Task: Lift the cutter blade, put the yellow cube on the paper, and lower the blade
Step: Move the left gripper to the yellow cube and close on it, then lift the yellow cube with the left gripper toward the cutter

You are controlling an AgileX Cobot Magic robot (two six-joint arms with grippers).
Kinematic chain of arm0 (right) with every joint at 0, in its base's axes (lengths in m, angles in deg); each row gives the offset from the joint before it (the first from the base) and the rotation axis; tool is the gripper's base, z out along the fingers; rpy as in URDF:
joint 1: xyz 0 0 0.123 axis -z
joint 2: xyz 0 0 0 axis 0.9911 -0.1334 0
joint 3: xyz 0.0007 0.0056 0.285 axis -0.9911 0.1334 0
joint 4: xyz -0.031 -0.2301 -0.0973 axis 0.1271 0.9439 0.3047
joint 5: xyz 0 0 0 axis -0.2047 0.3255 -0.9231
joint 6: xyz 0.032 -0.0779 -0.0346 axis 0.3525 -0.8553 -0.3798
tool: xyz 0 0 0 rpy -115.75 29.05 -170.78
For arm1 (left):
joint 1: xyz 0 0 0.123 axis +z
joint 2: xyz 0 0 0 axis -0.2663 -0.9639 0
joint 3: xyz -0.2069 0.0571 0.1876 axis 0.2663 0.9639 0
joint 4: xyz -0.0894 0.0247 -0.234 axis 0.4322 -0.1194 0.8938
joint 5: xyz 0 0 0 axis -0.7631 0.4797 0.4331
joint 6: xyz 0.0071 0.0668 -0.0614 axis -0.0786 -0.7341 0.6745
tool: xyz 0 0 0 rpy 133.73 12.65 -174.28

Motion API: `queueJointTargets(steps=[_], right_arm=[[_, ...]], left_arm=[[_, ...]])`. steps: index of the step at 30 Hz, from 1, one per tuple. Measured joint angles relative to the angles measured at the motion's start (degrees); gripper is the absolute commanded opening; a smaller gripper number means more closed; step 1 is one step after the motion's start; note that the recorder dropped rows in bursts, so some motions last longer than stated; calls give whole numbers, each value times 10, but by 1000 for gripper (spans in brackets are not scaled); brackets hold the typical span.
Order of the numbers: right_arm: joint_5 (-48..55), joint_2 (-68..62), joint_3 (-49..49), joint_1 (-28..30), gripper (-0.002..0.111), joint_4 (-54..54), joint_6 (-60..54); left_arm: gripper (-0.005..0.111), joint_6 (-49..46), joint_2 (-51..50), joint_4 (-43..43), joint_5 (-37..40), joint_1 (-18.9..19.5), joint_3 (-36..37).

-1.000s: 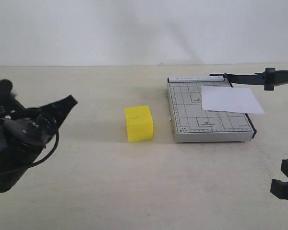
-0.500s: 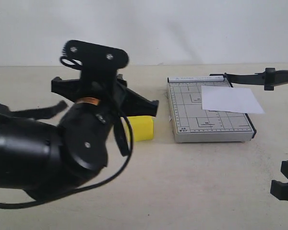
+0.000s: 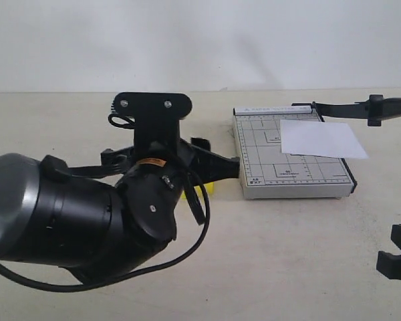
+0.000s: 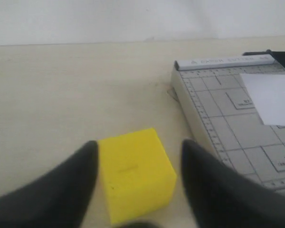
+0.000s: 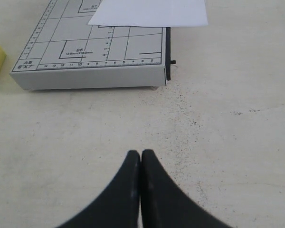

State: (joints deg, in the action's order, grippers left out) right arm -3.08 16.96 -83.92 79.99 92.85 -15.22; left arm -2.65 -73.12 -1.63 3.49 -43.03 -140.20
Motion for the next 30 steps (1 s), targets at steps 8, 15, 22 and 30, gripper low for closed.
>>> queueJointTargets(steps=[8, 15, 22, 30], right_arm=[[0, 0, 0, 0, 0, 1, 6], [-4, 0, 0, 0, 0, 9, 24], [-8, 0, 0, 0, 0, 14, 32], [-25, 0, 0, 0, 0, 16, 40]], left_arm=[[110, 82, -31, -15, 24, 0, -5], [110, 53, -88, -10, 34, 10, -58], [110, -53, -140, 98, 57, 54, -128], [110, -67, -169, 82, 171, 105, -184]])
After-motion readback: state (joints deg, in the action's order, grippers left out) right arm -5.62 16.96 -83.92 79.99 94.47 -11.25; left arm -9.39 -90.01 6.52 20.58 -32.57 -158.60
